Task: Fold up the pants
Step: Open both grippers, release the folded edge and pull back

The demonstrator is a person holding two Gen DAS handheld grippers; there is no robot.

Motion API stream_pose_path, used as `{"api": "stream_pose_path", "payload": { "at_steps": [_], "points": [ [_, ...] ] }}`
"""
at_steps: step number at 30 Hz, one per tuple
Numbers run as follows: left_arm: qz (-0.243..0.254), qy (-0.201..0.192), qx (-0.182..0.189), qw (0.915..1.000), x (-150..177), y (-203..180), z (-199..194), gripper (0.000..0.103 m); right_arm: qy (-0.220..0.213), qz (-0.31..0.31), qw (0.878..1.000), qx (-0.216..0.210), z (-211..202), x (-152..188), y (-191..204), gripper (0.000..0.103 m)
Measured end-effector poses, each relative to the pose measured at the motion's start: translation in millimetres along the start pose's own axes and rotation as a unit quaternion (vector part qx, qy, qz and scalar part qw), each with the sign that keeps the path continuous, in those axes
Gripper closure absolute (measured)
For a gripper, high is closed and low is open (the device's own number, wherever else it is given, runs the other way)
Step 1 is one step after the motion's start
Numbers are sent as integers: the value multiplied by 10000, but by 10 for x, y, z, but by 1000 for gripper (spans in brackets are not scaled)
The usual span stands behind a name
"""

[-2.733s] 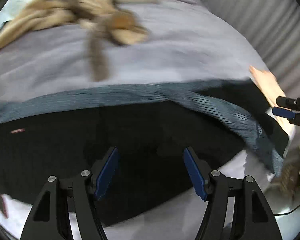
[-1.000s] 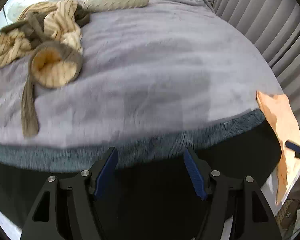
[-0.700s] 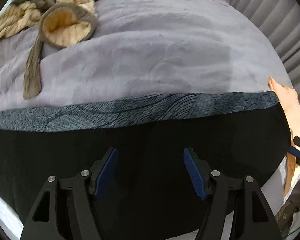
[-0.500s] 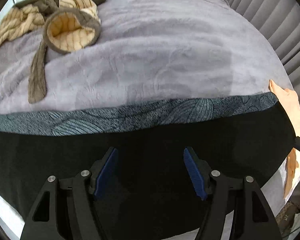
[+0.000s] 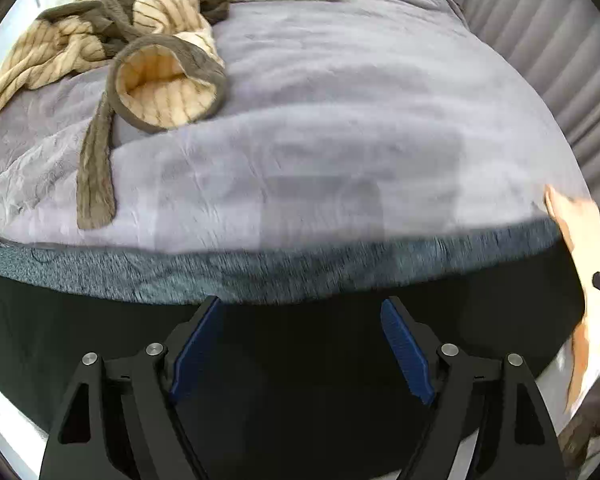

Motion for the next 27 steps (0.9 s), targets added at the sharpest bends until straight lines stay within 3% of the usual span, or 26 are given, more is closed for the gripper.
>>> {"api": "stream_pose_path", "payload": {
  "at_steps": [2,4,7,9,16,19,23,27],
  "points": [
    [-99,16,-61,9999,-52,2,64,22,308,-233,9988,-306,309,-100,330,49],
    [-4,67,-224,9997,-79,-46,239,22,591,-513,9963,-350,632,-85,567,49],
    [39,136,-685,9976,-107,40,548,21,960,-945,9906,216,1154,-8,639,50],
    [-239,108,-615,9978,-188,175,657,21,805,-1044,9902,463,1283,-46,533,61],
    [-419,161,-901,9949,-341,601,609,22,385,-520,9947,800,1023,-280,148,63],
    [-386,103,-896,9952,-256,727,306,22,181,-188,9976,642,739,-288,45,57],
    [-261,209,-933,9951,19,863,-47,22,30,302,9995,132,342,-100,-44,23],
    [-216,494,-981,9937,407,847,-328,22,235,712,9971,-126,160,228,-36,22]
  ]
}}
Point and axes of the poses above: each gripper's, at about its wrist camera, not at the fingertips, and z roughly the way its jaws point, y to its left, x to its underside, the point moved 7 cm from there along z, roughly the way its jaws point, and after that the axes turned 4 degrees about -y, right-handed, at the moved point
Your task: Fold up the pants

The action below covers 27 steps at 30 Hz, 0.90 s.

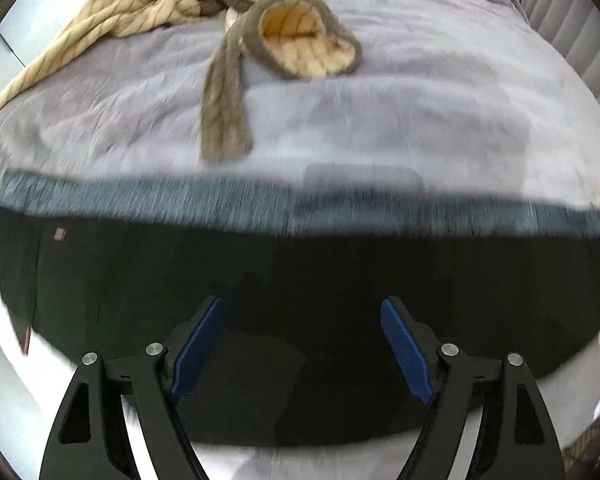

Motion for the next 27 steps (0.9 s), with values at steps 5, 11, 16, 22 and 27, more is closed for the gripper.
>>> {"api": "stream_pose_path", "payload": {
  "at_steps": [5,11,16,22,27],
  "points": [
    [-1,289,-6,9996,505,-119,-250,22,205,335,9990,-191,-171,461,-85,22],
    [-310,462,-43,9984,851,-198,-406,21,-55,1258,9909,-470,-56,421,-357,26],
    [-363,339,-149,9987,925,-252,-609,22,48,1945,9776,-802,140,304,-495,95],
    [-624,247,-241,9975,931,-123,-800,22,239,1575,9863,-430,183,426,-563,95],
    [-855,176,-369,9955,999,140,-913,21,392,1349,9883,-587,41,510,-490,91]
  ]
}}
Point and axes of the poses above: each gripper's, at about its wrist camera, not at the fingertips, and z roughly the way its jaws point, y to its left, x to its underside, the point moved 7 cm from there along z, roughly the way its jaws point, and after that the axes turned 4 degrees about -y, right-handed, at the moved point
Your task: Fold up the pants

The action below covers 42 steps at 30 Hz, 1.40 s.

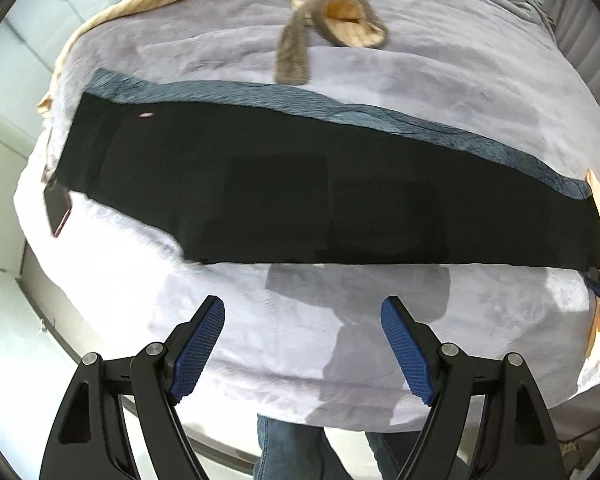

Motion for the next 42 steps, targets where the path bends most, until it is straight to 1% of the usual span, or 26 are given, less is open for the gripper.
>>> {"api": "stream_pose_path", "payload": {
  "at_steps": [2,4,5,6,7,11,14,17,20,23,25,26,27,28,29,31,33,36,38,39,40,41,42],
  "points": [
    [-79,8,-30,10000,24,128,-11,22,61,-212,9997,-65,-32,111,101,87],
    [-119,14,-64,9999,28,270,-1,22,145,-344,9992,-174,-26,250,220,76],
    [-129,16,-84,9999,22,335,15,22,187,-417,9987,-232,-5,339,299,63],
    [-133,23,-95,9999,8,408,39,22,240,-499,9980,-317,36,448,399,53],
    [-129,32,-96,9999,-15,483,70,22,316,-563,9971,-411,82,562,493,51],
    [-35,11,-59,10000,-164,728,203,22,776,-724,9910,-815,454,1057,985,51],
    [139,-26,42,9999,-344,945,351,22,1077,-851,9856,-991,860,1471,1393,51],
    [400,-68,95,9991,-572,1249,573,21,1384,-768,9799,-1213,1364,1903,1801,51],
    [680,-163,31,9975,-837,1577,806,22,1528,-587,9783,-1269,1812,2192,2058,51],
    [989,-308,-106,9946,-1097,1855,1058,21,1431,-421,9785,-1426,2172,2281,2320,51],
    [1108,-245,-323,9930,-1218,2041,1286,21,1364,-277,9802,-1406,2284,2311,2374,51],
    [1052,-151,-296,9939,-1251,2122,1392,21,1348,-209,9816,-1338,2352,2321,2388,51],
    [957,-79,-148,9953,-1263,2164,1451,20,1355,-192,9822,-1289,2384,2347,2391,51],
    [766,-7,65,9970,-1274,2224,1509,15,1390,-195,9823,-1236,2418,2370,2388,51],
    [637,0,170,9978,-1282,2273,1534,10,1449,-222,9821,-1187,2446,2405,2378,51],
    [597,-45,285,9978,-1277,2310,1549,9,1543,-303,9804,-1185,2499,2480,2395,51],
    [708,-109,265,9971,-1255,2297,1547,9,1563,-365,9777,-1352,2526,2505,2460,51],
    [838,-154,236,9961,-1237,2280,1555,9,1536,-292,9744,-1617,2567,2503,2564,51],
    [815,-127,285,9962,-1232,2283,1563,9,1607,-274,9744,-1549,2661,2514,2599,51],
    [816,-112,309,9961,-1232,2286,1565,9,1659,-308,9749,-1450,2722,2523,2610,56],
    [819,-111,318,9961,-1234,2280,1558,9,1694,-339,9761,-1317,2755,2527,2608,65],
    [820,-117,333,9960,-1232,2319,1539,9,1734,-371,9765,-1222,2772,2527,2630,91],
    [828,-132,324,9959,-1247,2348,1538,9,1679,-427,9758,-1337,2720,2509,2702,93]
  ]
}}
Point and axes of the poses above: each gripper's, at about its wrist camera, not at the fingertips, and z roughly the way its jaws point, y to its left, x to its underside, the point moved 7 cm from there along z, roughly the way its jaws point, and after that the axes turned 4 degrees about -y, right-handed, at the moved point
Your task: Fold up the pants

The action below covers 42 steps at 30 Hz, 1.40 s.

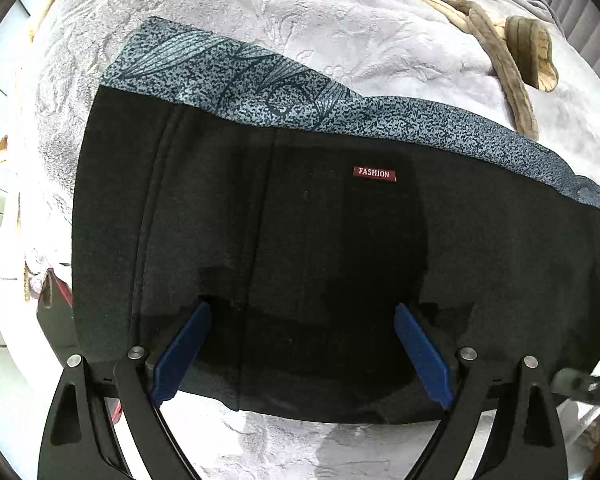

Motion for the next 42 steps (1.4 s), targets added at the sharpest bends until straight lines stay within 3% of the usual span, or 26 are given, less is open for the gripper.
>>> {"api": "stream_pose_path", "payload": {
  "at_steps": [3,8,11,13,17,20,22,24,26,30,31,33,35,40,42],
  "points": [
    [-22,-63,43,10000,-8,45,-17,9,-63,-412,9990,-151,-150,55,207,94],
    [30,-44,-84,10000,19,84,11,5,110,-408,9967,699,-27,180,-173,94],
    [17,-59,-132,9999,15,26,-92,5,351,-258,9961,766,-95,254,-213,90],
    [65,-209,32,9998,14,-74,-243,5,410,-706,9913,1028,-284,269,-101,90],
    [245,-342,492,9979,36,-463,-407,5,-292,-1795,9670,1783,-784,-51,179,90],
    [438,-214,714,9963,66,-865,-309,5,-508,-1792,9592,2129,-905,-351,109,90],
    [635,-176,602,9960,58,-1084,-186,5,-485,-1725,9535,2424,-883,-462,-33,90],
    [755,-126,203,9969,49,-1105,-19,5,-412,-1620,9486,2689,-875,-521,-257,87],
    [687,-180,189,9973,24,-1061,25,4,-481,-1294,9611,2393,-942,-560,-331,87],
    [958,-270,-85,9950,-2,-967,-50,4,-646,-939,9591,2591,-1102,-612,-309,84],
    [919,-268,-84,9954,-18,-944,-81,4,-626,-1016,9574,2629,-1097,-626,-238,79],
    [754,-370,-25,9965,-99,-885,-154,4,-660,-1333,9574,2474,-1043,-701,3,53],
    [575,-514,-53,9970,-211,-808,-234,4,-649,-1636,9594,2203,-885,-792,297,47],
    [-12,-864,-167,9961,-590,-570,-350,4,-398,-2001,9612,1859,-398,-890,707,48],
    [-33,-913,-273,9954,-714,-487,-316,4,-297,-2088,9611,1781,-134,-935,846,60]
  ]
}}
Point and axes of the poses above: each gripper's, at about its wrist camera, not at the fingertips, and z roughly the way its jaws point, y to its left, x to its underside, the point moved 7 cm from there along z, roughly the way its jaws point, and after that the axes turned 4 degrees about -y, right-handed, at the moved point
